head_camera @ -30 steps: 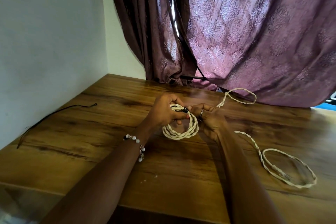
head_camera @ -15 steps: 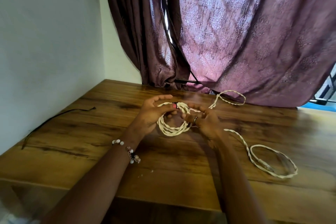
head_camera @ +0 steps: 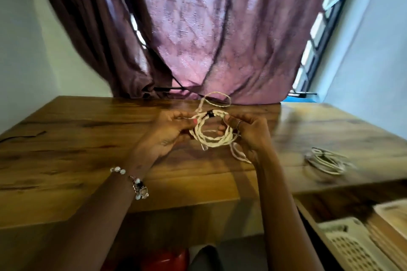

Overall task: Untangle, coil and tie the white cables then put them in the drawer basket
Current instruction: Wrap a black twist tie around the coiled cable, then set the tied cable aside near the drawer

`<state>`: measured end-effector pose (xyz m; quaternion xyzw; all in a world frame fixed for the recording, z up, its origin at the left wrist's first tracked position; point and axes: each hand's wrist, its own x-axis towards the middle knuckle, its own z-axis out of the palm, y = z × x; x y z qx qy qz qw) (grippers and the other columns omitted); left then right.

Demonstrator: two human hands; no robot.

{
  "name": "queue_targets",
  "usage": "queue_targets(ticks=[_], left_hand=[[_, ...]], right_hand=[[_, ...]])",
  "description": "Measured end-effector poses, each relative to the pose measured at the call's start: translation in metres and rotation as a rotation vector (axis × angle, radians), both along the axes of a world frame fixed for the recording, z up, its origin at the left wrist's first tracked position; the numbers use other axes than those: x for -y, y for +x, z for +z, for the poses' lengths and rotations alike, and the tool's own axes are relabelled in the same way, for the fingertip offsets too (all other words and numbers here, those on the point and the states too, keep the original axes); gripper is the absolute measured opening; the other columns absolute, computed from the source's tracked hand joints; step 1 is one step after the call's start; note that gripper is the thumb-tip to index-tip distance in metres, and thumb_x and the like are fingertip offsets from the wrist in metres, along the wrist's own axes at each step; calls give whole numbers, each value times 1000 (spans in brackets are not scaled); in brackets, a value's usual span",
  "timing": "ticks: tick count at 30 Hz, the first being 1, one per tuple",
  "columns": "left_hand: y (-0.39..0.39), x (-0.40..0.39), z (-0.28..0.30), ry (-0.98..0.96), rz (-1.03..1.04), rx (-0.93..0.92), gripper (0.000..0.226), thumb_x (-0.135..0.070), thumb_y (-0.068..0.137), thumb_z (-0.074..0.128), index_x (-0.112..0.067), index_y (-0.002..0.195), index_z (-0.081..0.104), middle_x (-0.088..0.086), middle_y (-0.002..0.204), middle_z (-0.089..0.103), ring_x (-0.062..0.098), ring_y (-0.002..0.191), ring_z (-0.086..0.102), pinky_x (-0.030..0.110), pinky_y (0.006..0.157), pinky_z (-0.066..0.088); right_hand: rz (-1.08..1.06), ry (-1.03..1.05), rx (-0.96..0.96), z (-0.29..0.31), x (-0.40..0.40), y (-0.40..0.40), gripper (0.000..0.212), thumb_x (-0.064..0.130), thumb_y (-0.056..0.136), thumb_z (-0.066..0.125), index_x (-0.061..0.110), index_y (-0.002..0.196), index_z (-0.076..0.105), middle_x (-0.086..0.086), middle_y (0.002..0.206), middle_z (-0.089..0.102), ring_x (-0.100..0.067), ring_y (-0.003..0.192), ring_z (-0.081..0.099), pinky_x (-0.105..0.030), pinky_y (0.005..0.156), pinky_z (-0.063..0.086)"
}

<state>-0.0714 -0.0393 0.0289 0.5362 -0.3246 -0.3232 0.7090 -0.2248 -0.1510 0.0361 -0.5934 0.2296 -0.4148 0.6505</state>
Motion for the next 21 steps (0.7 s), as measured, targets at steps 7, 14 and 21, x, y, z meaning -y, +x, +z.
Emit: queue_targets(ticks=[7, 14, 21], left_hand=[[-96, 71, -7, -5, -111, -108, 10, 4, 81, 66, -5, 77, 66, 3, 62, 70, 16, 55, 64, 28, 51, 55], [-126, 112, -30, 105, -89, 410, 7, -5, 88, 65, -11, 87, 69, 6, 83, 68, 10, 67, 61, 30, 58, 55], [-94, 104, -59, 371, -216, 1299, 38, -38, 75, 76, -24, 110, 70, 0, 114, 69, 16, 102, 64, 36, 87, 52]], right_hand=[[-162, -73, -421, 5, 31, -120, 31, 34, 81, 73, 3, 81, 70, -8, 67, 52, -15, 53, 41, -24, 47, 26], [-359, 277, -276, -38, 64, -170, 22, -1, 91, 57, 1, 68, 58, -4, 48, 57, -9, 29, 36, -14, 31, 29], [-507, 147, -218, -58, 61, -159, 30, 28, 94, 58, 7, 74, 60, -10, 58, 61, -17, 39, 54, -22, 38, 44]])
